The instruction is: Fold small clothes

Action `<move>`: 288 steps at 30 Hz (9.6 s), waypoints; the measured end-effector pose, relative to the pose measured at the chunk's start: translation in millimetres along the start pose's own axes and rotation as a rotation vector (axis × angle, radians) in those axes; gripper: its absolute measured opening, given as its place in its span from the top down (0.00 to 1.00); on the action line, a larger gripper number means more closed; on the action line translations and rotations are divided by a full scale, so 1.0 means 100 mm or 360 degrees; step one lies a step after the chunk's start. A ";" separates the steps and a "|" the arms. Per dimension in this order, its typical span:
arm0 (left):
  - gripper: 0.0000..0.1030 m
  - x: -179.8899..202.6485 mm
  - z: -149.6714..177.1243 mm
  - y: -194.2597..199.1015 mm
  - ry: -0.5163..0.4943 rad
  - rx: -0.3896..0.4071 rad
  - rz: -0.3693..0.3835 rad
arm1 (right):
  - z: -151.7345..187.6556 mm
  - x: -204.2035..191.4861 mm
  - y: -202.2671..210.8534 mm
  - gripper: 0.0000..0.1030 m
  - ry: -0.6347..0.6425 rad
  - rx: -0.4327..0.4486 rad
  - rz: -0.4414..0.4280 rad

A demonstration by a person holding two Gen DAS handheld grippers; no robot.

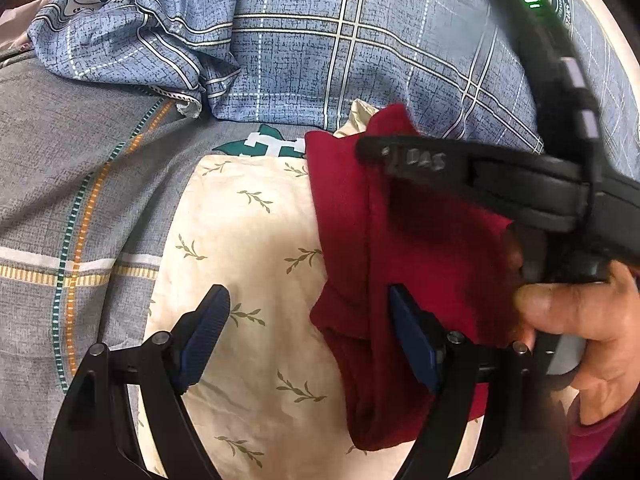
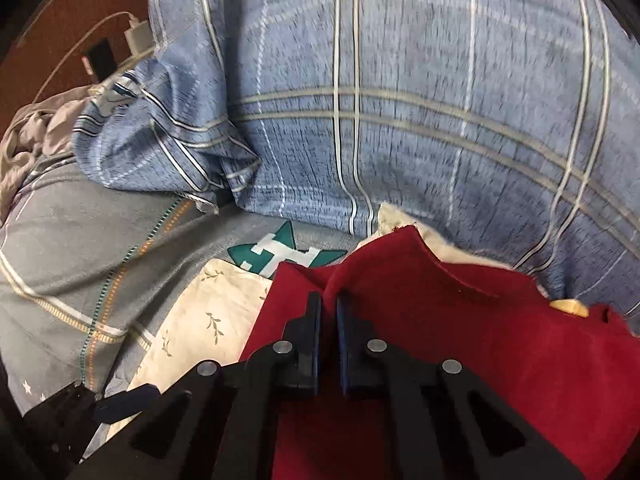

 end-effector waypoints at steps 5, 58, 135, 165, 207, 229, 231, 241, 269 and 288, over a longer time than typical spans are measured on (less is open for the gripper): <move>0.21 -0.01 -0.01 -0.01 0.0009 -0.0009 0.0009 | 0.06 0.02 -0.09 0.84 -0.0016 -0.0002 -0.0095; 0.45 0.37 0.01 0.15 -0.0297 0.0127 0.0149 | 0.14 0.24 0.07 0.81 -0.0043 -0.0056 -0.0078; 0.36 2.00 0.70 -0.03 -0.0633 0.0009 0.0142 | 2.59 2.42 1.56 0.79 -0.0755 0.0128 -0.0032; 0.32 2.02 0.62 -0.06 -0.0599 0.0027 0.0119 | 2.44 2.47 1.77 0.42 -0.0784 0.0393 0.0145; 0.14 2.03 0.15 -0.29 -0.0499 -0.0078 0.0459 | 2.26 2.85 1.39 0.17 -0.0857 0.0414 0.0072; 0.53 2.03 0.18 -0.03 -0.0543 -0.0184 0.0635 | 2.16 2.41 1.61 0.65 -0.0692 0.0441 -0.0260; 0.53 1.90 0.24 0.14 -0.0548 -0.0178 0.0651 | 2.22 2.24 1.73 0.65 -0.0685 0.0428 -0.0299; 0.53 1.37 1.04 0.44 -0.0439 -0.0223 0.0471 | 2.63 1.40 1.54 0.65 -0.0585 0.0240 -0.0403; 0.31 1.08 1.40 0.87 -0.0375 0.0305 0.0060 | 3.05 0.74 1.76 0.71 -0.0326 0.0238 0.0083; 0.25 1.23 1.61 1.23 -0.0416 0.0475 -0.0029 | 3.17 0.52 2.28 0.20 -0.0467 0.0498 0.0252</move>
Point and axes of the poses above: each gripper's, at about its wrist camera, not at the fingertips, and y roughly against the way its jaws point, x to its right, z to its underside, the point moved 3 cm from there along -y, roughly the way its jaws point, and after that the axes turned 11 degrees about -x, right-handed, at the moved point
